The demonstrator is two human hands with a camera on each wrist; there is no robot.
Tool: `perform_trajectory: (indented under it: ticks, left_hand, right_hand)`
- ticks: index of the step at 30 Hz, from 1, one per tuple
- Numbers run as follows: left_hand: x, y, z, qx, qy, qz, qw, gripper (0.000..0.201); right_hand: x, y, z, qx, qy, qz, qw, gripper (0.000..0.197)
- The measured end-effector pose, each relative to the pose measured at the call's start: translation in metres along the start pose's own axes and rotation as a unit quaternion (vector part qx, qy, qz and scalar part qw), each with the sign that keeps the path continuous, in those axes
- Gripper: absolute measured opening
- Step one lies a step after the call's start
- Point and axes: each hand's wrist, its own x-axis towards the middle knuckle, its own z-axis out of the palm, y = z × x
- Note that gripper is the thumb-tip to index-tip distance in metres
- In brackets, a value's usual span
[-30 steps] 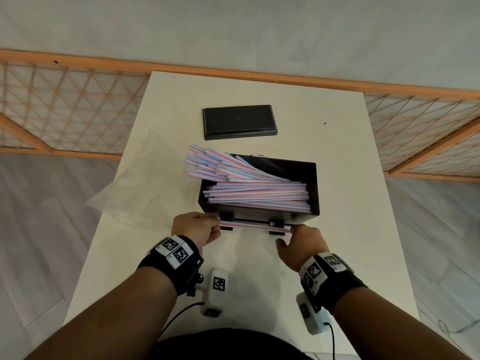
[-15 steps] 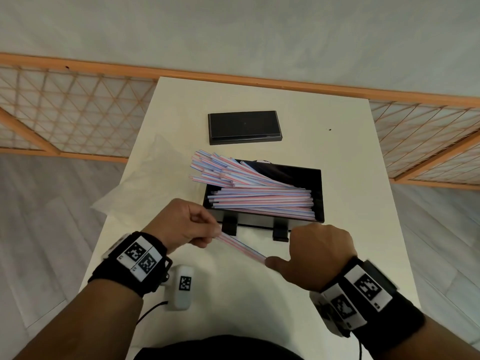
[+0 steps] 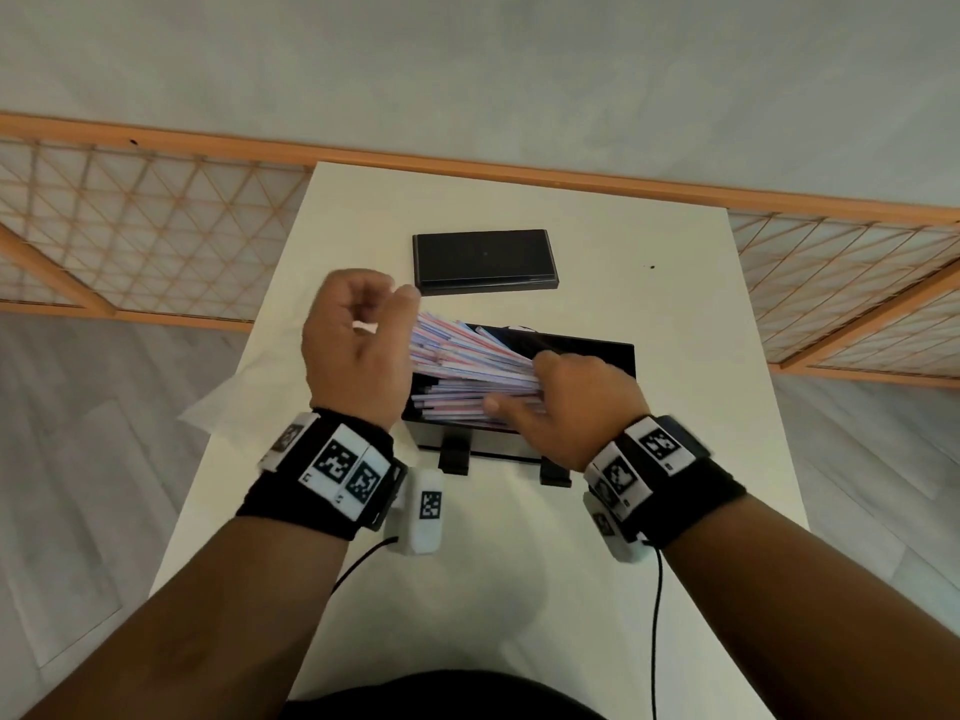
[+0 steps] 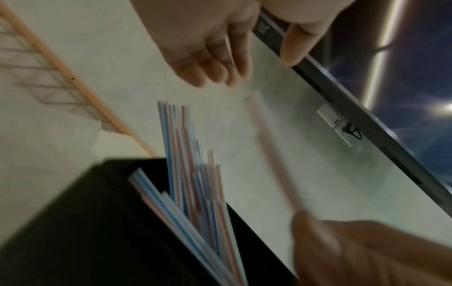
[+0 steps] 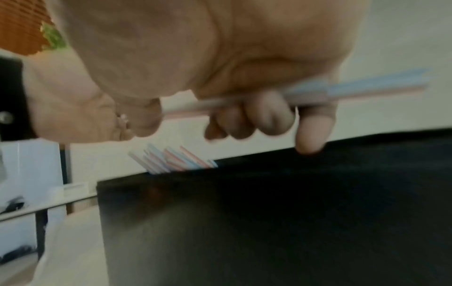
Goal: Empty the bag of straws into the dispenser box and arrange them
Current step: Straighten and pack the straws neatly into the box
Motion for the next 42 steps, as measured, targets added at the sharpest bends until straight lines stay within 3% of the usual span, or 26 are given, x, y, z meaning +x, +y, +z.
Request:
perform_trajectory:
  ticks: [2, 4, 6, 8, 13, 16, 21, 26, 28, 32, 36, 40, 42]
  left_hand:
    - [-0.002, 0.000, 0.008, -0.026, 0.049, -0.070, 0.996, 0.037]
    - [-0.002, -0.007, 0.017, -0.068, 0.059, -0.184, 0.979, 0.056]
    - [-0.001, -0.015, 0.022, -0.106, 0.056, -0.290, 0.950, 0.084]
    - [-0.003, -0.023, 0.025, -0.113, 0.029, -0.330, 0.937, 0.097]
    - [-0.003, -0.021, 0.032, -0.071, 0.026, -0.305, 0.949, 0.049]
    - [0.001, -0.018, 0.034, -0.067, 0.012, -0.310, 0.948, 0.058]
    - [0.002, -0.020, 0.032, -0.068, 0.019, -0.333, 0.940, 0.079]
    - [-0.004, -0.012, 0.031, -0.046, 0.029, -0.315, 0.948, 0.075]
    - [-0.005, -0.011, 0.031, -0.046, 0.028, -0.304, 0.951, 0.076]
    - [-0.006, -0.014, 0.033, -0.023, 0.021, -0.293, 0.956, 0.081]
    - [-0.009, -0.015, 0.033, -0.001, 0.007, -0.272, 0.962, 0.080]
    - [-0.009, -0.016, 0.034, 0.008, 0.015, -0.268, 0.963, 0.075]
    - [-0.009, -0.018, 0.033, 0.003, 0.013, -0.262, 0.965, 0.072]
  right_hand:
    - [0.006, 0.004, 0.010, -0.024, -0.024, -0.001, 0.999, 0.088]
    - [0.007, 0.008, 0.019, -0.041, -0.040, -0.007, 0.998, 0.103]
    - [0.006, 0.010, 0.026, -0.053, -0.066, -0.011, 0.996, 0.104]
    - [0.005, 0.009, 0.031, -0.058, -0.076, -0.014, 0.995, 0.094]
    - [0.005, -0.001, 0.038, 0.017, -0.075, -0.054, 0.996, 0.078]
    - [0.010, -0.003, 0.036, 0.062, -0.066, -0.055, 0.994, 0.078]
    - [0.014, 0.004, 0.037, 0.005, -0.107, -0.011, 0.994, 0.101]
    - [0.021, 0.005, 0.036, -0.018, -0.147, -0.025, 0.989, 0.091]
    - [0.023, 0.004, 0.037, -0.031, -0.162, -0.013, 0.986, 0.097]
    - [0.026, 0.002, 0.039, -0.010, -0.196, -0.057, 0.979, 0.099]
    - [0.030, 0.000, 0.031, -0.097, -0.174, -0.024, 0.980, 0.089]
    - [0.032, -0.007, 0.038, 0.023, -0.130, -0.125, 0.983, 0.081]
    - [0.033, -0.010, 0.043, 0.032, -0.139, -0.124, 0.982, 0.085]
